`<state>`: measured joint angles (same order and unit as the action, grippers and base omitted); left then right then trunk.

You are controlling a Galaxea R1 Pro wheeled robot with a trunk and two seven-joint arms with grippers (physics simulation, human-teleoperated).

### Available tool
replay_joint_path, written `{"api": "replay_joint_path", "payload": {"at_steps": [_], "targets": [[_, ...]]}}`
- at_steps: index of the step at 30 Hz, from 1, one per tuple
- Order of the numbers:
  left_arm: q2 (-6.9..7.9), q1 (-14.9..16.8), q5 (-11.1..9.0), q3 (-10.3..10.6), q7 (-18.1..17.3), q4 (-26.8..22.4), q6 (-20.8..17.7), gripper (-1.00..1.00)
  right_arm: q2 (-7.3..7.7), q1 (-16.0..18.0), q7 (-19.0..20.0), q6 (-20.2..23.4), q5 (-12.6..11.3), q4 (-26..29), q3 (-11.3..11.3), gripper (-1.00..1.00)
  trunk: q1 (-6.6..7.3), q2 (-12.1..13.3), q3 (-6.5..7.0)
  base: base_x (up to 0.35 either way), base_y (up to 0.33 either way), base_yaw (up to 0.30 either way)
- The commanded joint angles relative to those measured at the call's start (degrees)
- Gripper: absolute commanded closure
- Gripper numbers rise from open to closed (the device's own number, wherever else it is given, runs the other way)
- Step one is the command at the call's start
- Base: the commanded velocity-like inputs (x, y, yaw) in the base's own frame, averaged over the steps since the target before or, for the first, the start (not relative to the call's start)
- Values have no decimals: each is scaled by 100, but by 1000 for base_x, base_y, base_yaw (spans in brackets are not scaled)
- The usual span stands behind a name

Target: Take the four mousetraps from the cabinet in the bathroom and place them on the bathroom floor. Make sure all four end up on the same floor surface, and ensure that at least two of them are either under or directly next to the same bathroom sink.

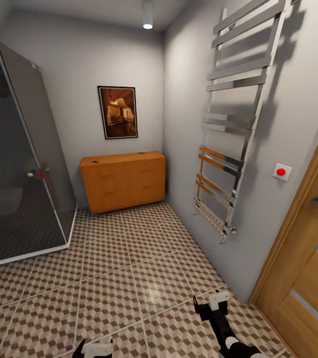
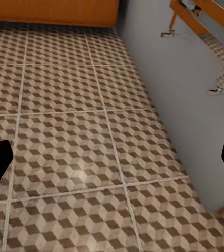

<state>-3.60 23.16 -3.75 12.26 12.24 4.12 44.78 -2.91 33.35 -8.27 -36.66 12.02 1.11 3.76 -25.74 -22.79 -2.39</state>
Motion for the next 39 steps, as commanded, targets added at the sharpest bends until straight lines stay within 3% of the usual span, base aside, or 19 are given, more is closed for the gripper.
{"api": "replay_joint_path", "payload": {"at_steps": [1,15,39], "targets": [[-5,13,-38,49,15,24,31,-100,1,5,-60,-5,35,-5,37,-100,-5,-13,-13,98,-2,281],[-4,13,-38,48,15,27,31,-100,5,5,-61,-3,36,-5,37,-100,-5,-13,-74,185,0,202],[-1,13,-38,40,15,27,31,-100,1,5,-52,-7,37,-5,37,-100,-5,-13,-79,314,0,6]]}}
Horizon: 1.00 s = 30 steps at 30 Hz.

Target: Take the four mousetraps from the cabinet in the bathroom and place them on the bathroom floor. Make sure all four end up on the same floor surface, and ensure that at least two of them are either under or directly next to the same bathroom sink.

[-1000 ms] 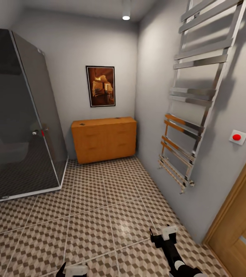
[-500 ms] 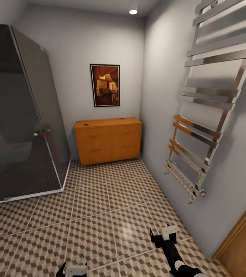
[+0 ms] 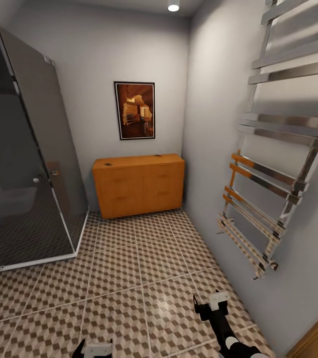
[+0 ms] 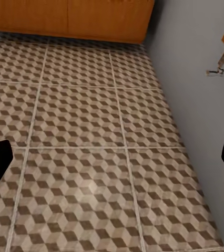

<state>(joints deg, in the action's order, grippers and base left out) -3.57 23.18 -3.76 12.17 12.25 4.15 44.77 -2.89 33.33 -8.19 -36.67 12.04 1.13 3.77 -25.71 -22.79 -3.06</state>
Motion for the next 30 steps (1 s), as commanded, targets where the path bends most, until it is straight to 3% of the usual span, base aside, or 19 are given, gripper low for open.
{"api": "replay_joint_path", "payload": {"at_steps": [1,7,22,30], "targets": [[-4,13,-37,49,15,22,32,-100,1,7,-60,-6,35,-7,36,-100,-7,-13,-13,331,0,0],[-4,12,-37,49,15,24,32,-100,-1,7,-60,-7,35,-7,36,-100,-7,-13,-13,331,0,102],[-4,11,-37,53,15,23,32,-100,-1,7,-60,-6,34,-7,36,-100,-7,-13,-41,331,0,238],[-4,11,-37,51,15,23,32,-100,7,7,-60,-6,35,-7,36,-100,-7,-13,-44,331,0,50]]}}
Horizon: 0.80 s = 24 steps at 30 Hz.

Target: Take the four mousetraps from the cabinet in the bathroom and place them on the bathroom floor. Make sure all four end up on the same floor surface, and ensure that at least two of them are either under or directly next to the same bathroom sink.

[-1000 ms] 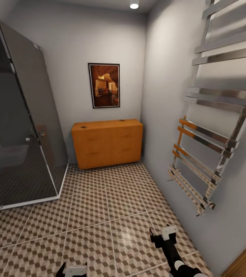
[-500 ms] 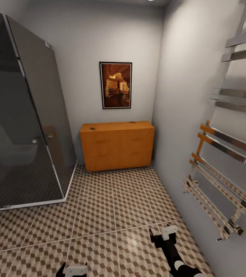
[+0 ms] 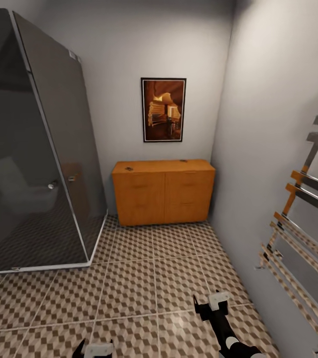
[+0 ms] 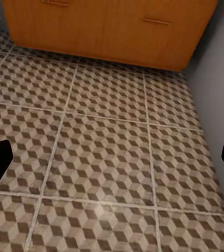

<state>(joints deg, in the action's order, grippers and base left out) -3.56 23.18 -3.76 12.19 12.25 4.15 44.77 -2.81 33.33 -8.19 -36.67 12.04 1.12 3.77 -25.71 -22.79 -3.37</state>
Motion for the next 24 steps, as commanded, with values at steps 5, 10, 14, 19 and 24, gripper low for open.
{"api": "replay_joint_path", "payload": {"at_steps": [5,10,14,19,24], "targets": [[-4,11,-37,49,15,24,32,-100,0,7,-60,-5,33,-7,36,-100,-7,-12,-13,331,0,2],[-4,11,-37,54,15,24,32,-100,0,7,-60,-5,35,-7,36,-100,-7,-12,-13,331,0,0],[-4,11,-37,52,15,24,32,-100,-1,7,-60,-7,35,-9,36,-100,-7,-12,-13,331,0,0],[-4,11,-37,49,15,24,32,-100,-1,-5,-60,-7,36,-7,36,-100,-7,-12,-13,331,-6,0],[-4,11,-37,50,15,24,32,-100,0,-57,-60,-7,36,-7,36,-100,-7,-12,-13,331,-52,0]]}}
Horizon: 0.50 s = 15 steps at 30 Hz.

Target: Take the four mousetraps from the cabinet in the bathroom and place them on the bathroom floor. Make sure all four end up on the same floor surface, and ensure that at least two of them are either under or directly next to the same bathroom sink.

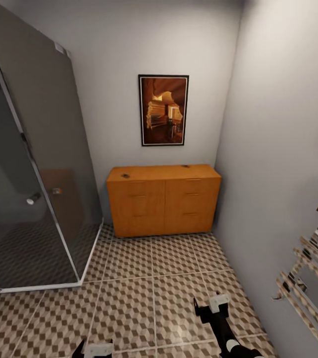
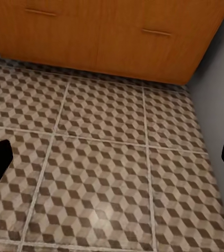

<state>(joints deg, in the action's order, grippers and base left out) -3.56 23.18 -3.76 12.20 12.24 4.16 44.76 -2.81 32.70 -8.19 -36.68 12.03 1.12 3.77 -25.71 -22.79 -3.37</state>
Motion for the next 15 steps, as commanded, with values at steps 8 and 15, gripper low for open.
{"api": "replay_joint_path", "payload": {"at_steps": [8,15], "targets": [[-4,11,-37,52,15,21,32,-100,-1,-9,-60,-6,36,-6,36,-100,-7,-13,-13,331,-71,0],[-4,11,-37,49,15,23,32,-100,-1,-9,-60,-6,36,-6,36,-100,-7,-13,-13,331,-87,0]]}}
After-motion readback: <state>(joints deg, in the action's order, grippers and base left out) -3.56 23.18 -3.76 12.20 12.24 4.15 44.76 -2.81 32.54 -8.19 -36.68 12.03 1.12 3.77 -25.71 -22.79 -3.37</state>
